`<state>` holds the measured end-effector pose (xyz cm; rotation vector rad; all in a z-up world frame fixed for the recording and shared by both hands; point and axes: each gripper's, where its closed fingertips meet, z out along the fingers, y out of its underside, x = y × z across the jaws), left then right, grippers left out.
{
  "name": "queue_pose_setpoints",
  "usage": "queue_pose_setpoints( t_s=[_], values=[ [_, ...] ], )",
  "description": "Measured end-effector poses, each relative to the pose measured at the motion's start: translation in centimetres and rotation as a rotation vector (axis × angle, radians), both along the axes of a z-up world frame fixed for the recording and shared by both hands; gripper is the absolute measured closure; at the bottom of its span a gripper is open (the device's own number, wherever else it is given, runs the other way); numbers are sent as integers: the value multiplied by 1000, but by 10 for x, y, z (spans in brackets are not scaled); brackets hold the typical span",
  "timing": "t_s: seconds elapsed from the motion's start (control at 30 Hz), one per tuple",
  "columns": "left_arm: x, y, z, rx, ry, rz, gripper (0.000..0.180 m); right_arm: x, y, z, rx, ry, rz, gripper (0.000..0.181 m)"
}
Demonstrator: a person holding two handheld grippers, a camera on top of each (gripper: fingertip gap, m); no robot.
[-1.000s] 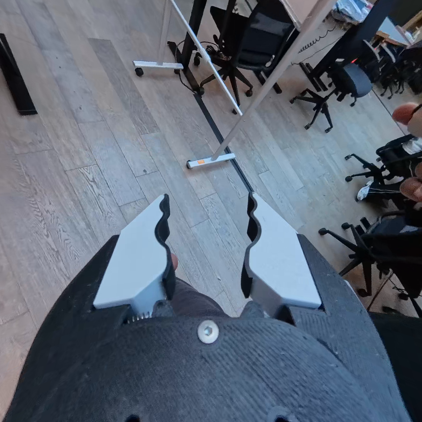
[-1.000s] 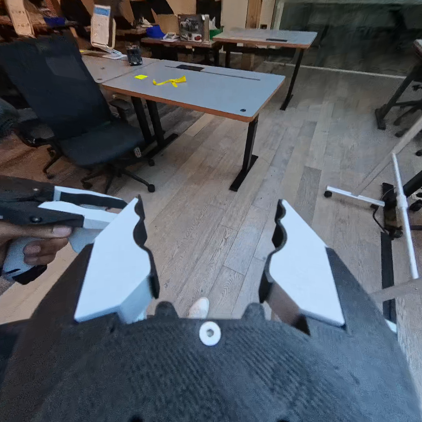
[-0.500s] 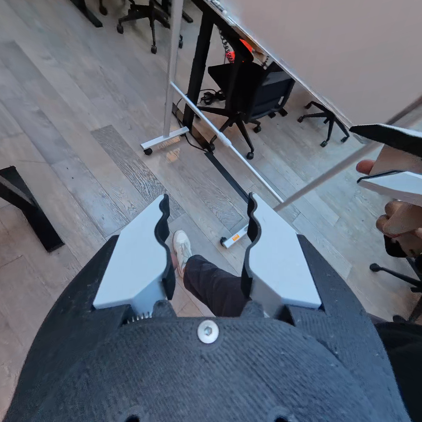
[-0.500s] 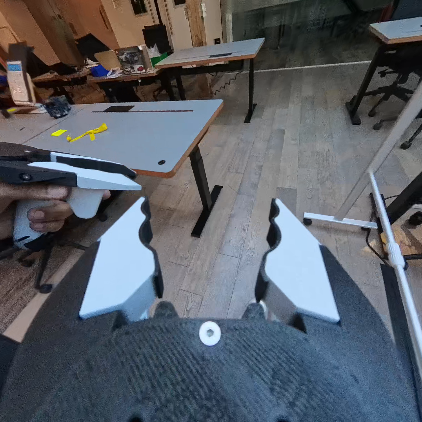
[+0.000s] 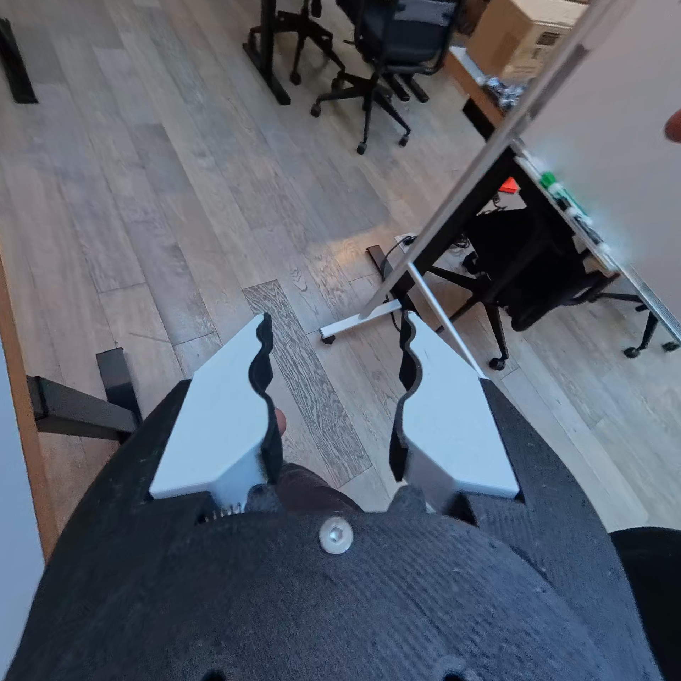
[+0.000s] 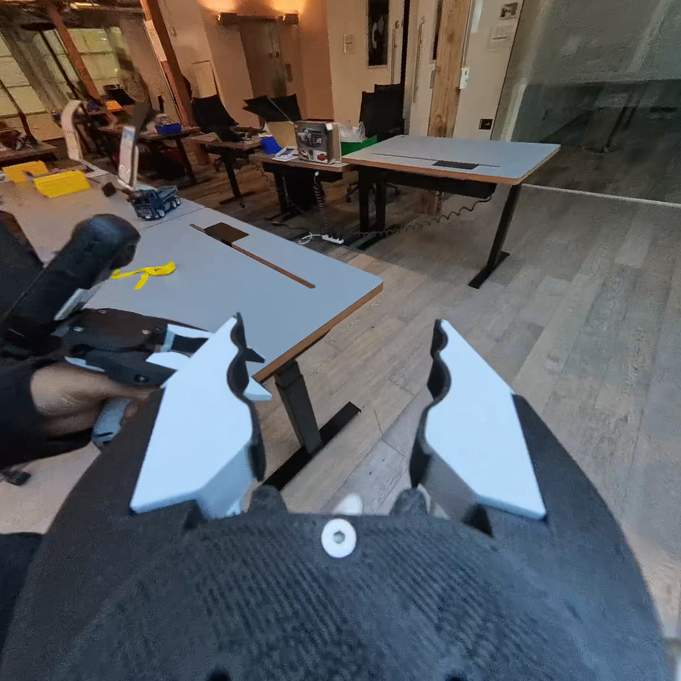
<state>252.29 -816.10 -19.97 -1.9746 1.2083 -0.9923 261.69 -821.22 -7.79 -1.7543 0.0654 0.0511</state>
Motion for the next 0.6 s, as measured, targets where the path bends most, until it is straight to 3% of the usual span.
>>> queue_pose_setpoints(
  t_s=[0.17,0.27,0.43,0.6],
  values=[
    [132,134,-49,-154,-32,11,110,131,139,-64,-117,4,-86,80],
    [214,227,-35,-149,-19,-17,109,207,217,-62,-180,48,-124,81],
    [359,376,27,-46,-56,-87,115,347,338,-8,-65,-127,-192,101],
    [509,507,26,123,-68,-104,141,499,457,-47,-18,-40,-284,119]
  ],
)
